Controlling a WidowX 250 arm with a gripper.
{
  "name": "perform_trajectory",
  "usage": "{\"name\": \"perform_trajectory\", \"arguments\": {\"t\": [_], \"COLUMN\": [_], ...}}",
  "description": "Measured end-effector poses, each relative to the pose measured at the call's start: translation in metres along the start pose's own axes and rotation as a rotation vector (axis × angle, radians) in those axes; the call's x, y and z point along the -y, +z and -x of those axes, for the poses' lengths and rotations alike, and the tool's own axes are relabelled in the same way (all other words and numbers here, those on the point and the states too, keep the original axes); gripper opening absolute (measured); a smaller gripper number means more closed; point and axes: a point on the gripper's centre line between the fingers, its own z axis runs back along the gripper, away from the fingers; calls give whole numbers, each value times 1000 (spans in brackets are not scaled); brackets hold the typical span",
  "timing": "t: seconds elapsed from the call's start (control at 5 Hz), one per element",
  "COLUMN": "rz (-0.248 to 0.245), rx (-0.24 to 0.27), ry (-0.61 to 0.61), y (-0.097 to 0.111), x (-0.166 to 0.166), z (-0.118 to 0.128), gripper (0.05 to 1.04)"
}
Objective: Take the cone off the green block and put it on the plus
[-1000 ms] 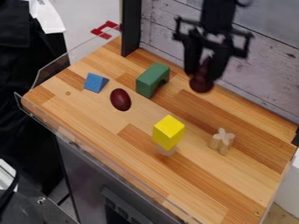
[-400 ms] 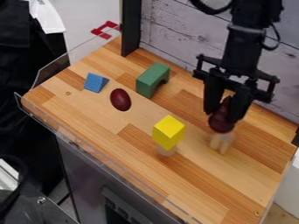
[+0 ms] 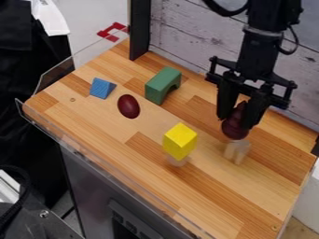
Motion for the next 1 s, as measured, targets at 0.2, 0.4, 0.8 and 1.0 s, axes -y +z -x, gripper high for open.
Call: {"name": "perform_trajectory", "arguments": {"t": [0.2,0.4,0.8,1.0], "rz": [3,12,13,15], "rx": [3,-15,-33,-30], "ry": [-5,-14,-17,-12], "y": [-3,-12,-16,-16], "x": [1,3,4,4], "z": [-9,-18,-21,-21], "gripper": [452,453,452,453]}}
